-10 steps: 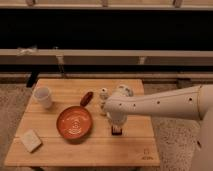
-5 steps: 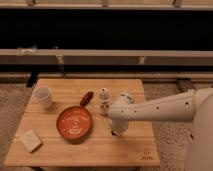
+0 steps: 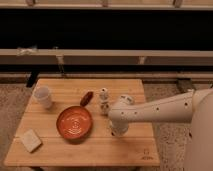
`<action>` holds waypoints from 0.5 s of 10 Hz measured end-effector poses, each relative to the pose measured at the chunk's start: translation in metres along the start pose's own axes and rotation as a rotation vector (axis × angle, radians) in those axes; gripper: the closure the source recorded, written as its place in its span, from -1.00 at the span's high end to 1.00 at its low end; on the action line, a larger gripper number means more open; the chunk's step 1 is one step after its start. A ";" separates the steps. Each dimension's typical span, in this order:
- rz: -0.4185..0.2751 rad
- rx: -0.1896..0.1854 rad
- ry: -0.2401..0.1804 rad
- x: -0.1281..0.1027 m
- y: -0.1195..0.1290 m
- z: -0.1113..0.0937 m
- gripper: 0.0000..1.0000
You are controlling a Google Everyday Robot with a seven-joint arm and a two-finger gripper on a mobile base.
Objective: Push the eraser across the table
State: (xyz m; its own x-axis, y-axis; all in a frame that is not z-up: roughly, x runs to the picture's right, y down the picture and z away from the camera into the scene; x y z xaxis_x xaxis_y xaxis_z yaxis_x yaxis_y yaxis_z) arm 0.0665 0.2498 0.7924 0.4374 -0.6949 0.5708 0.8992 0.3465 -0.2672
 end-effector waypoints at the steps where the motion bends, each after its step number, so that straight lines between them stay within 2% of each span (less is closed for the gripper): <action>1: 0.001 -0.004 -0.006 -0.001 0.000 0.003 -1.00; 2: -0.004 -0.013 -0.016 -0.004 0.000 0.008 -1.00; 5: -0.004 -0.009 -0.012 -0.002 0.000 0.004 -1.00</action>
State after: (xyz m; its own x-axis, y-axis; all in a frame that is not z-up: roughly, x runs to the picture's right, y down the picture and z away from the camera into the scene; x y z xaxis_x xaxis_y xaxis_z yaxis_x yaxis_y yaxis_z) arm 0.0655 0.2540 0.7939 0.4341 -0.6887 0.5807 0.9008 0.3384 -0.2721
